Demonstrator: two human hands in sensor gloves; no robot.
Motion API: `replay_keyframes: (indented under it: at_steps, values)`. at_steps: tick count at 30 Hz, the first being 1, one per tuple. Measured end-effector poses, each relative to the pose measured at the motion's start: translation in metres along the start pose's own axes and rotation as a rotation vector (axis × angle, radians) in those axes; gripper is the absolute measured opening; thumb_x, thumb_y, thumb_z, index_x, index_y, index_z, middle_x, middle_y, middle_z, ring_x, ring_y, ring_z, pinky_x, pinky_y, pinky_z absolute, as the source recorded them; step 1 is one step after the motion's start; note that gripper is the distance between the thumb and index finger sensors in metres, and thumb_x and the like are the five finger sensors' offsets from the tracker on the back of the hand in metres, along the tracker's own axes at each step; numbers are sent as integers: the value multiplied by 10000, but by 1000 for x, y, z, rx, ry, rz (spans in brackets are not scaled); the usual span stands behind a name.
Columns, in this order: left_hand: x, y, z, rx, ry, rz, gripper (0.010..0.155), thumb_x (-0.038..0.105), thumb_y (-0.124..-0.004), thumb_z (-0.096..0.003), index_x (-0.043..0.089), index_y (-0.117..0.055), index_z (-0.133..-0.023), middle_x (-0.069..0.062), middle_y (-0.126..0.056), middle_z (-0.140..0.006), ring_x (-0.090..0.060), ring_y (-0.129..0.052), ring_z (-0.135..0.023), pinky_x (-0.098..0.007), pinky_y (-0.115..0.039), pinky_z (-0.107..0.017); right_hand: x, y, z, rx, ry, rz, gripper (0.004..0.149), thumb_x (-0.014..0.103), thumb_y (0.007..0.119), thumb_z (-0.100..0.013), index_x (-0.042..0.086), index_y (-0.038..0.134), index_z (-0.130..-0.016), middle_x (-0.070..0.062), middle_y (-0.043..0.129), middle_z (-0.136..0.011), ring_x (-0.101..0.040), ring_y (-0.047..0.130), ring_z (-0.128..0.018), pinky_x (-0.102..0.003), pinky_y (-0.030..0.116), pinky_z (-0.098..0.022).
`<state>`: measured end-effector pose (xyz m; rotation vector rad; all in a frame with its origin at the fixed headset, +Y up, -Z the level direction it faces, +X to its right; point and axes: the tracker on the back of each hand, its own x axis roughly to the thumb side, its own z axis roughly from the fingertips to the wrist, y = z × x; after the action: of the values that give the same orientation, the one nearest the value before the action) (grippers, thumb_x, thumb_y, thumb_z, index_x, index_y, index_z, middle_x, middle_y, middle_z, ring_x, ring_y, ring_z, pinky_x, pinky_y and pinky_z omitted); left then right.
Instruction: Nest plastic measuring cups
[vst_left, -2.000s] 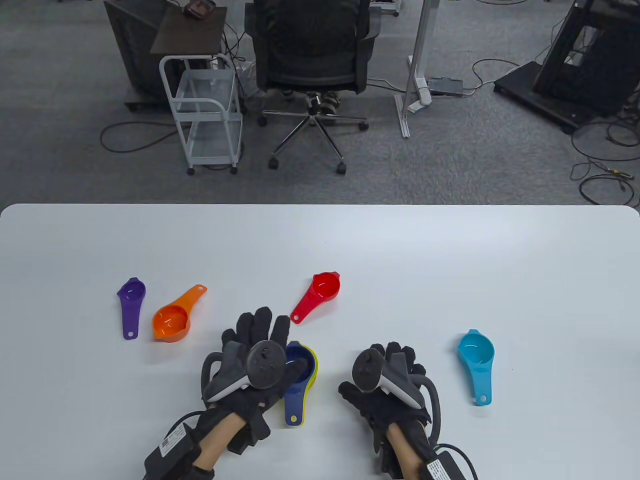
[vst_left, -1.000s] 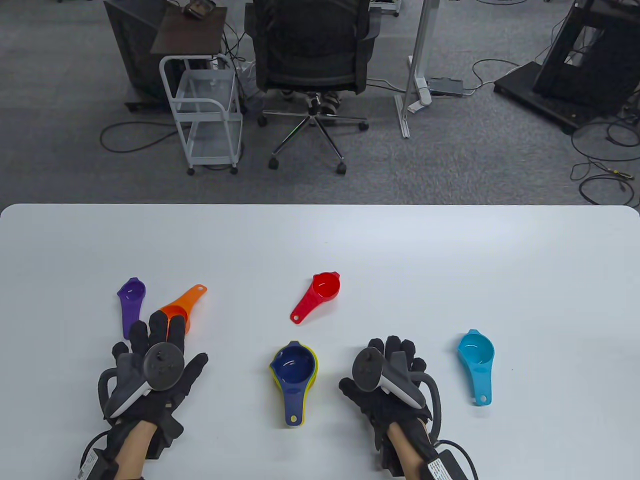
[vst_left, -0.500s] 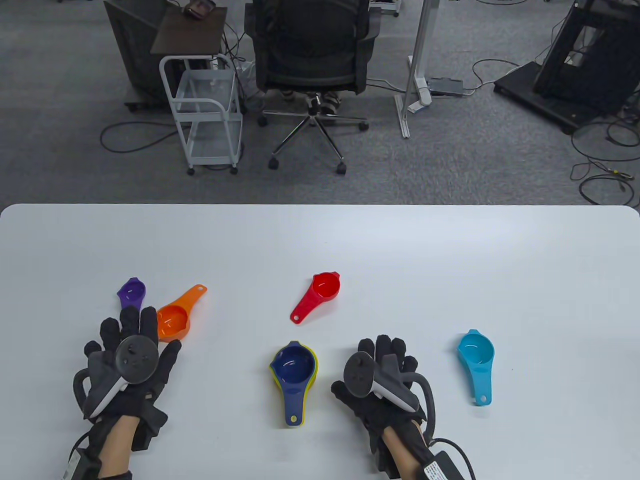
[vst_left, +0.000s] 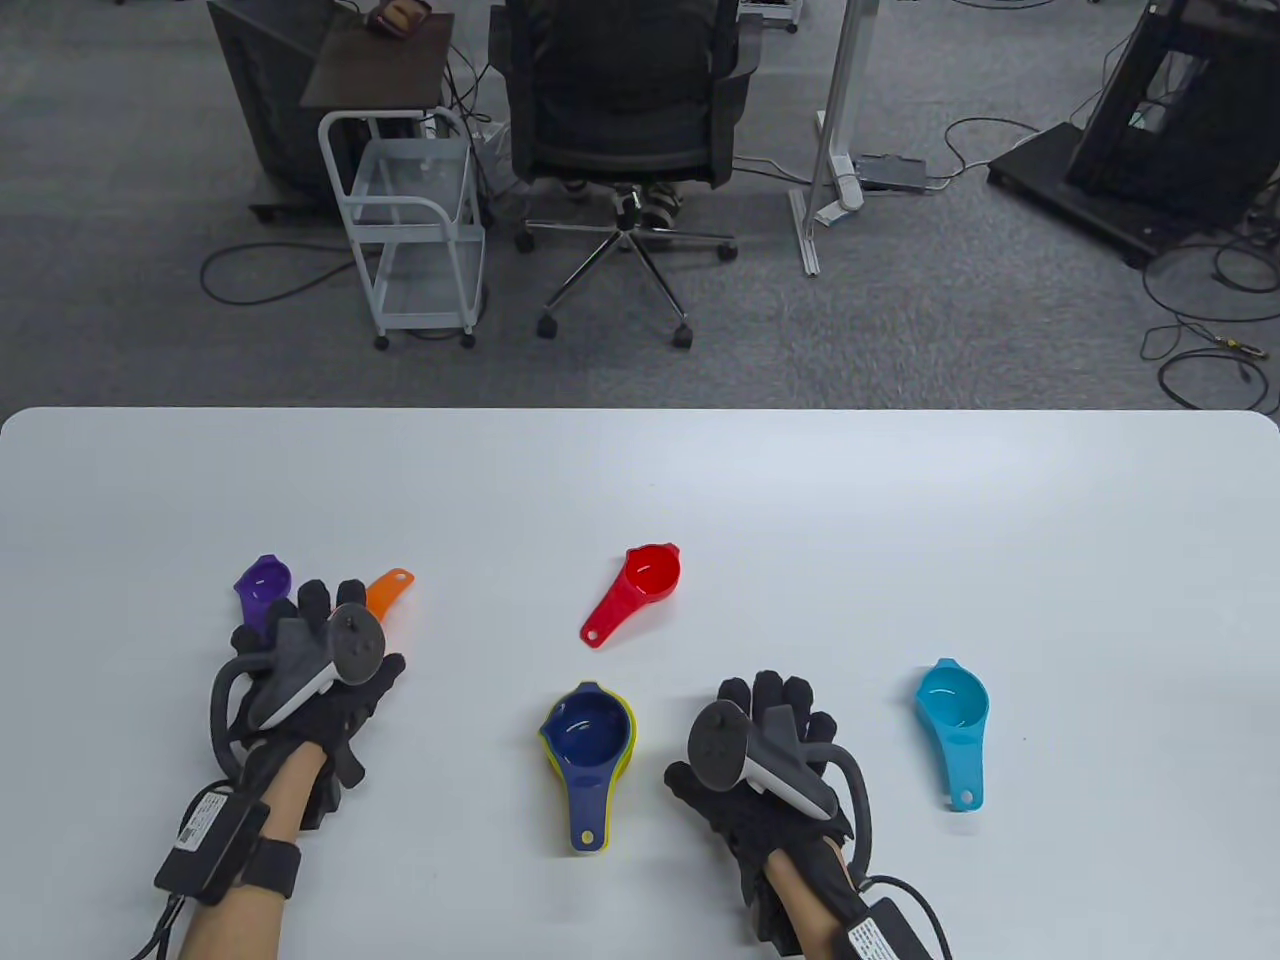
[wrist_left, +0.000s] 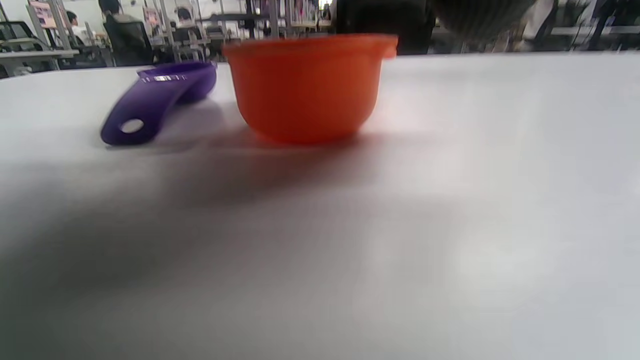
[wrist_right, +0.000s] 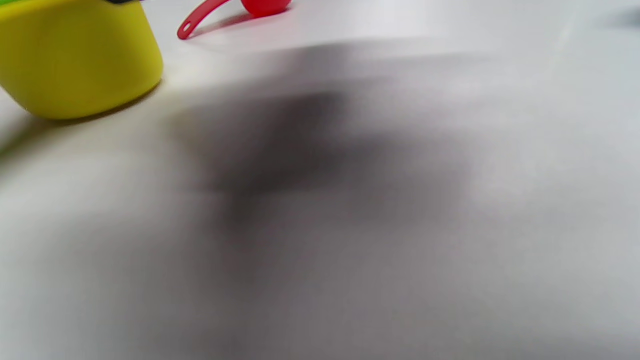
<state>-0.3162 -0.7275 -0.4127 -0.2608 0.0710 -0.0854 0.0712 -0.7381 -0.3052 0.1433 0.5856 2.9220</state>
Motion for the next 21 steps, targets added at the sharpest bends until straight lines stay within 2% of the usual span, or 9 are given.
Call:
replay_keyframes:
  at_steps: [3,5,7,9,11,14,16,19,21]
  values:
    - [11,-6,-13,-31,13,-23,951,635,-701,-521,191,-166,-1170,-243,-284,-1249,-577,-338,-1093,-789,-217,-689,-3,0,-2,4,10,0,975,621,491,-554,-24,35,-1125,-446,-38,-1108,-685,21,-937,-803,126,-650]
    - [18,-7,-20,-5,22,-102,931,559,-741,-539,162,-176,-1163,-230,-339,-1238,-563,-378,-1087,-783,-244,-692,-5,0,-3,7,17,2,975,621,491,-554,-25,36,-1125,-447,-38,-1109,-685,23,-937,-803,127,-650]
    - [23,-7,-22,17,19,-133,871,456,-758,-558,129,-217,-1157,-248,-386,-1210,-563,-430,-1069,-783,-283,-687,-5,1,-4,10,18,0,973,621,492,-554,-22,38,-1125,-446,-37,-1109,-684,23,-938,-803,126,-650]
    - [28,-9,-21,3,-10,-120,859,417,-762,-558,98,-227,-1150,-269,-339,-1200,-586,-411,-1050,-790,-310,-677,-5,0,-4,9,19,-1,973,621,492,-555,-22,37,-1125,-444,-38,-1110,-684,23,-939,-803,125,-651]
    - [31,-8,-16,34,-58,-106,859,406,-767,-553,69,-240,-1143,-286,-346,-1183,-589,-421,-1035,-796,-346,-665,-4,-1,-3,-2,9,2,974,621,492,-554,-24,39,-1125,-447,-35,-1109,-685,27,-939,-803,128,-650]
    - [39,5,1,146,-150,-74,831,373,-762,-559,63,-257,-1142,-301,-323,-1156,-600,-413,-1007,-797,-413,-655,-2,-4,1,-46,-9,-6,971,621,494,-554,-21,46,-1128,-441,-27,-1115,-682,37,-946,-804,133,-652]
    - [47,22,21,292,-226,-35,764,325,-748,-566,70,-310,-1139,-270,-395,-1127,-566,-470,-1004,-773,-495,-653,0,-8,5,-97,-34,-18,964,619,497,-554,-18,62,-1132,-438,-5,-1123,-680,60,-955,-806,148,-655]
    - [67,41,52,360,-370,28,623,248,-684,-577,106,-418,-1122,-251,-442,-1109,-556,-496,-994,-717,-577,-648,4,-14,12,-179,-83,-53,944,616,501,-555,-7,103,-1143,-421,69,-1147,-669,124,-983,-812,188,-664]
    - [91,52,82,417,-483,-63,580,232,-656,-575,128,-450,-1107,-236,-464,-1096,-541,-511,-988,-712,-583,-645,9,-19,20,-277,-176,-140,919,616,500,-555,7,160,-1153,-406,140,-1167,-658,217,-1005,-813,244,-671]
